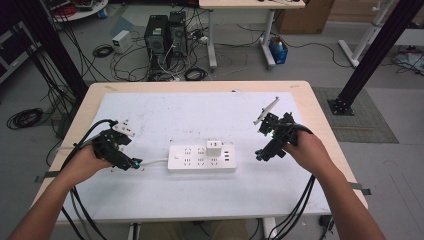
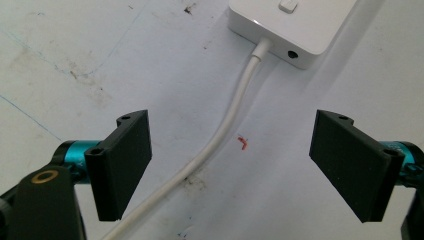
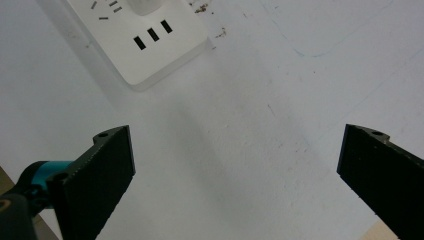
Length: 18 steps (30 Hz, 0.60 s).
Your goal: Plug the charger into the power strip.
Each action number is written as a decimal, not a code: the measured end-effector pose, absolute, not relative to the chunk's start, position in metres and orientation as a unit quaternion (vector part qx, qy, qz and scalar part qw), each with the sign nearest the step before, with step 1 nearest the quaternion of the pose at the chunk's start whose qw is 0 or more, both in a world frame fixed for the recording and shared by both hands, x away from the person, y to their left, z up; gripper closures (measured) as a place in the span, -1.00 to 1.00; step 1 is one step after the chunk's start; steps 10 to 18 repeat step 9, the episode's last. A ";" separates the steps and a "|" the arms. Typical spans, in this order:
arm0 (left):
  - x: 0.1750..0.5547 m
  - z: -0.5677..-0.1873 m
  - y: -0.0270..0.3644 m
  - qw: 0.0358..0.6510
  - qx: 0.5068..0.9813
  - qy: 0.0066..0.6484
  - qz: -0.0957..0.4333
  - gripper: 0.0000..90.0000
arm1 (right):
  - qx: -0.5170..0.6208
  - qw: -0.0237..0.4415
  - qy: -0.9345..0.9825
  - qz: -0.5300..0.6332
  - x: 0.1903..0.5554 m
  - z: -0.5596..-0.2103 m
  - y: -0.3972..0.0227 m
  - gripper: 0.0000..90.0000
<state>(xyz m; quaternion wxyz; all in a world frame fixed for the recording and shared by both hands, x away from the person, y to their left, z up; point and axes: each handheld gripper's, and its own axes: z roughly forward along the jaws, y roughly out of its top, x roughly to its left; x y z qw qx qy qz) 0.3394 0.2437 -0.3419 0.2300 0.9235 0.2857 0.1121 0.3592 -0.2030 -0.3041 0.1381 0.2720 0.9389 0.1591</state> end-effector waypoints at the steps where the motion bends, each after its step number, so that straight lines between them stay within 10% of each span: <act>1: 0.339 -0.342 0.244 0.231 0.923 0.287 0.111 -0.62 | 0.275 0.138 0.938 0.159 0.359 -0.304 -0.203 -0.97; 18: 0.339 -0.342 0.245 0.231 0.922 0.290 0.114 -0.62 | 0.284 0.136 0.934 0.166 0.358 -0.309 -0.207 -0.97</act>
